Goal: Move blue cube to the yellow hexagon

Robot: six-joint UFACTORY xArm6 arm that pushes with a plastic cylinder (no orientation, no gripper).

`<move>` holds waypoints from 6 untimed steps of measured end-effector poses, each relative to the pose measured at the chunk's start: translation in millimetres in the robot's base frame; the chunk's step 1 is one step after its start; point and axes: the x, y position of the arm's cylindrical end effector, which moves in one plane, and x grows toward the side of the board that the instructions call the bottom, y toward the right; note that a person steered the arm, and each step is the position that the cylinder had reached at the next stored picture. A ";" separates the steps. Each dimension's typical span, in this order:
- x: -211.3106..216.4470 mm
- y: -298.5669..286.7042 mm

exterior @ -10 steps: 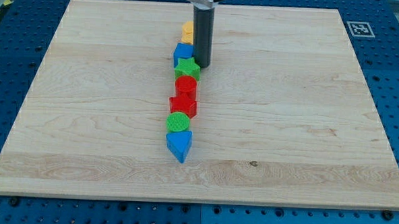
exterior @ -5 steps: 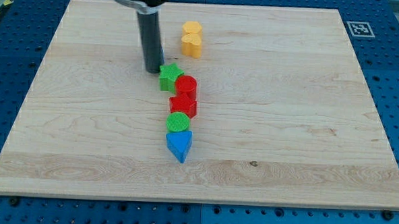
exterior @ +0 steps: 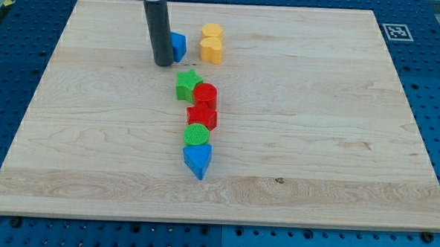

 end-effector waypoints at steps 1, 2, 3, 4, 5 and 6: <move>-10.5 1.3; -23.8 1.5; -40.3 -2.2; -47.6 7.5; -47.6 28.3; -47.6 32.9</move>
